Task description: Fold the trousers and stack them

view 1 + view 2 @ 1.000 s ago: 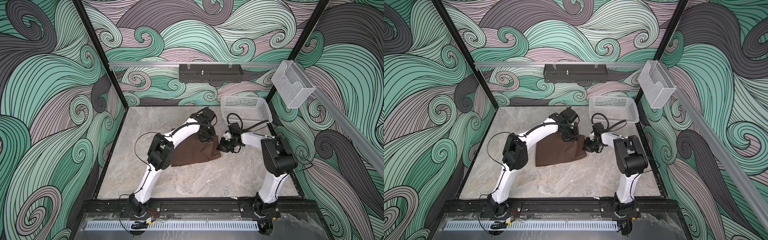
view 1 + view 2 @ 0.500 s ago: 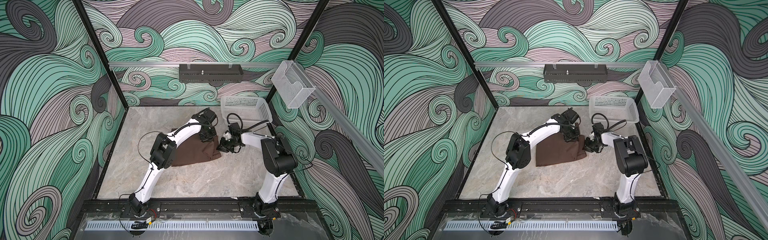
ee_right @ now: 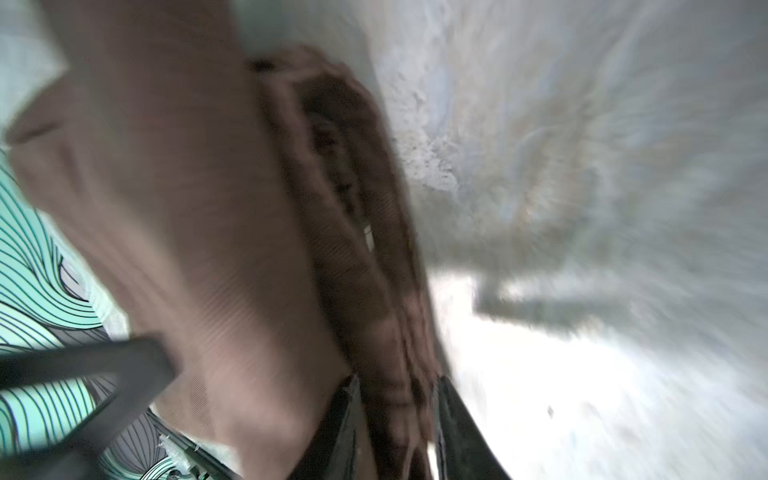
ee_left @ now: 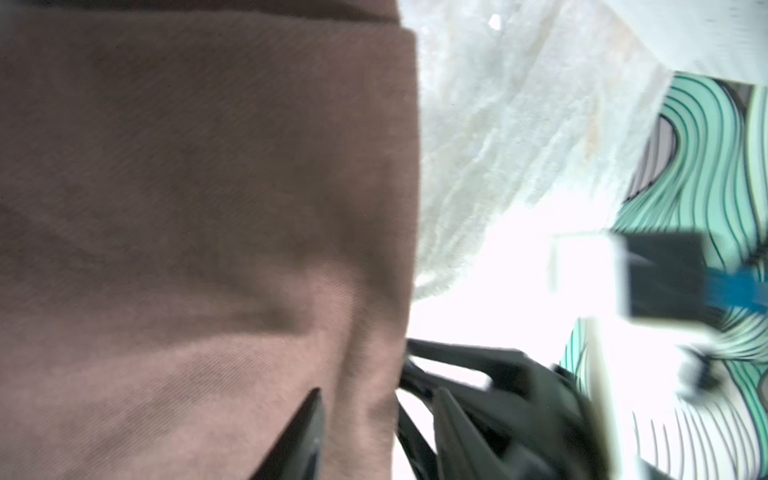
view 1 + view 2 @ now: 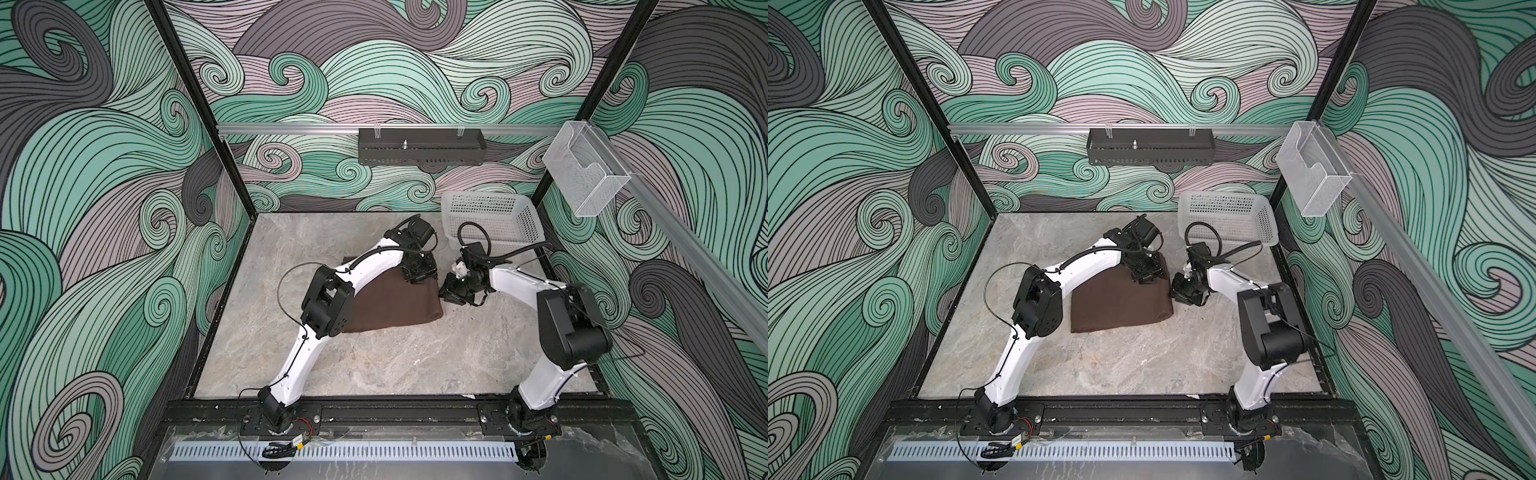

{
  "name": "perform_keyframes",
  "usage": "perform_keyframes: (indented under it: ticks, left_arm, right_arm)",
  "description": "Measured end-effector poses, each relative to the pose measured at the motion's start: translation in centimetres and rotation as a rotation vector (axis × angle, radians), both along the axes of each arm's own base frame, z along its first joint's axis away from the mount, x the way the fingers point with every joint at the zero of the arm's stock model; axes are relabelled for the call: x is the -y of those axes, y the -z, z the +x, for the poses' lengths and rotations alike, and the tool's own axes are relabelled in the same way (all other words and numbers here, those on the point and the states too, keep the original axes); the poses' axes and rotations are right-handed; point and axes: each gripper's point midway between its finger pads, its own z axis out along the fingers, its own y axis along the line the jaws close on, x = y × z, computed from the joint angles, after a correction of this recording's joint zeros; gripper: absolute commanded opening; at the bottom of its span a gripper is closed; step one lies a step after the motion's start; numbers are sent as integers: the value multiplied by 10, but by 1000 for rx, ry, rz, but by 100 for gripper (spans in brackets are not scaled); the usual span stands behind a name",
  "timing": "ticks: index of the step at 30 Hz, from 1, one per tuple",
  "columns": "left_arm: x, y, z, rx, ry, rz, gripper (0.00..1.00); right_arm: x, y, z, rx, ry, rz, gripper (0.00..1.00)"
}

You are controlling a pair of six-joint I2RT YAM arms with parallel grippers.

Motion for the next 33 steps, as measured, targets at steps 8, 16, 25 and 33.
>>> perform_keyframes:
  ticks: [8,16,25,33]
  left_arm:
    - [-36,-82,-16,131,-2,-96,54]
    - [-132,-9,-18,1,-123,0,55]
    - [-198,50,-36,-141,-170,119,58]
    - [-212,67,-48,-185,-123,171,60]
  right_arm:
    - [5,-86,13,219,-9,-37,32]
    - [-62,-48,10,115,-183,47,28]
    - [-32,17,0,-25,-139,-51,29]
    - [-15,43,-3,-77,-126,-108,30]
